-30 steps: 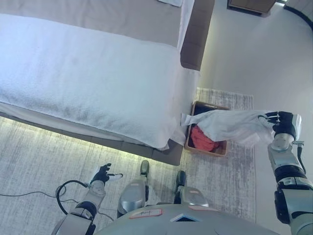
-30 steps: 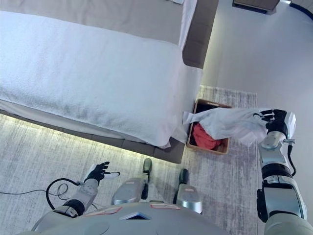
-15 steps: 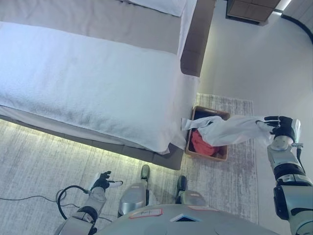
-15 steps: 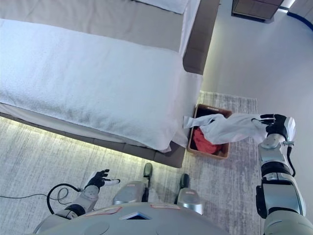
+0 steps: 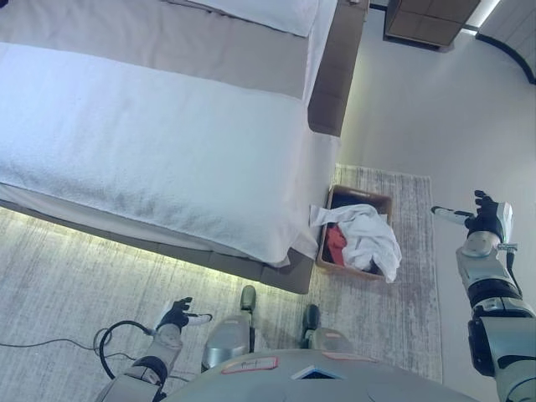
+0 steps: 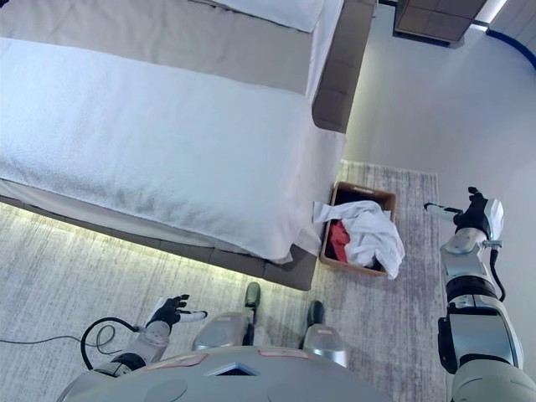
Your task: Put the clothes on the bed into the basket.
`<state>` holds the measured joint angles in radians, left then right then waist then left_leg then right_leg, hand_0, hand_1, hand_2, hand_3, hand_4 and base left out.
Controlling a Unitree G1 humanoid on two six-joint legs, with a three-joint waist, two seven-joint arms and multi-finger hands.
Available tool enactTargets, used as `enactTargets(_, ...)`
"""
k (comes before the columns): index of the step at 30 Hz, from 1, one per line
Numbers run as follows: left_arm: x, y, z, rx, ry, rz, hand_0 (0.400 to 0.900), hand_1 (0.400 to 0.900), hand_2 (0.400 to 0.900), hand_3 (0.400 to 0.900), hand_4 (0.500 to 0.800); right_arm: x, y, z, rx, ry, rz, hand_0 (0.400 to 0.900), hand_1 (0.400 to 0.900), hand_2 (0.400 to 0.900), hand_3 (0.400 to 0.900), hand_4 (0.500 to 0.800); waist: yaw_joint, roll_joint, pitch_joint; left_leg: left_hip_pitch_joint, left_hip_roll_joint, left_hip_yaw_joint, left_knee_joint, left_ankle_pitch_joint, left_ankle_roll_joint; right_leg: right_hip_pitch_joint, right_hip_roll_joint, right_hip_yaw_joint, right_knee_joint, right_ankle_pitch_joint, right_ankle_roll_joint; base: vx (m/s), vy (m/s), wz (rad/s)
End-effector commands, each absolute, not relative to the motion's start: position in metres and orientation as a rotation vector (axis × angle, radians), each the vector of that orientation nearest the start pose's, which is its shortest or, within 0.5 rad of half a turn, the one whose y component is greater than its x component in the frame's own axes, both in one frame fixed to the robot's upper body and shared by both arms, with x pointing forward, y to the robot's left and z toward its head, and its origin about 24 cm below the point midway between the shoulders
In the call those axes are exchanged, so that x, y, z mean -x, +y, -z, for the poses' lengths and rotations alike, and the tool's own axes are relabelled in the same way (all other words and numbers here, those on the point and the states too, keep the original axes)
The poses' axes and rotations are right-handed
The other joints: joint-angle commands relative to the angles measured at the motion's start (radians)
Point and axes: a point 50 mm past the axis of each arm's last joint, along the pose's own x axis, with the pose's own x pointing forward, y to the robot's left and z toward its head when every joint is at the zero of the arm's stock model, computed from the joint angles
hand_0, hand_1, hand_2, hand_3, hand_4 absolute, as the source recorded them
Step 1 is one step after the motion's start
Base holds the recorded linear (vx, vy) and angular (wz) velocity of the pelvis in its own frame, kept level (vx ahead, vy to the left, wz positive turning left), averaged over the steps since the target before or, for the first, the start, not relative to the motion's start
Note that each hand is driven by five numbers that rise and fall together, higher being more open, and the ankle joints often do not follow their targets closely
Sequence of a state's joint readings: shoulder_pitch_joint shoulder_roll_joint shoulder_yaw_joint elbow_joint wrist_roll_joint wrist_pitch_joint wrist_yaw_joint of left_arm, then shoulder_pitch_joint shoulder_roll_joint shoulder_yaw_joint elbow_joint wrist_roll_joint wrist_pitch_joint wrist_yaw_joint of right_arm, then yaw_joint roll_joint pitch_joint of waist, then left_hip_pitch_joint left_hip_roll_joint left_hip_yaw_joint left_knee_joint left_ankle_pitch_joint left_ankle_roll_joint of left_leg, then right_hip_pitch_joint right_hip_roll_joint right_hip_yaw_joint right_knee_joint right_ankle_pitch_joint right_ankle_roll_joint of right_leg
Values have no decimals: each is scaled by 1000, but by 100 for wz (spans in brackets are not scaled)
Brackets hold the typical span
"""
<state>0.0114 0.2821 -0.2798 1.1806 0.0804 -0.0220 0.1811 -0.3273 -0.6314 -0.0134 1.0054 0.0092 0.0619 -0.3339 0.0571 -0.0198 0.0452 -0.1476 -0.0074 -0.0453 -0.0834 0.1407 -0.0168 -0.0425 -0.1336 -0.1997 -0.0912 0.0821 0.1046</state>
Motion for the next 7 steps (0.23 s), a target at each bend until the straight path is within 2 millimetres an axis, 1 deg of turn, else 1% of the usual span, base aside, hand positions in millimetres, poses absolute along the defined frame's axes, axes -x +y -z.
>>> enactTargets(1, -96, 252, 154, -590, 1162, -46, 900, 900, 900, 900, 800, -262, -377, -27, 692, 453, 654, 900, 900, 900, 900, 800, -2, -23, -37, 41, 12, -39, -4, -112, -4, 38, -17, 28, 23, -57, 28, -2, 7, -5)
enactTargets(5, -95, 253, 154, -593, 1170, -37, 900, 900, 900, 900, 800, -254, -372, -11, 680, 512, 610, 900, 900, 900, 900, 800, -5, -27, -47, 52, 11, -34, -4, -117, -1, 44, -19, 35, 25, -58, 29, 3, 14, -7)
enactTargets(7, -95, 254, 154, -591, 1169, -38, 900, 900, 900, 900, 800, -249, -365, 2, 680, 548, 570, 900, 900, 900, 900, 800, -10, -28, -51, 58, 11, -29, -4, -119, -1, 48, -19, 38, 27, -60, 29, 1, 8, -5)
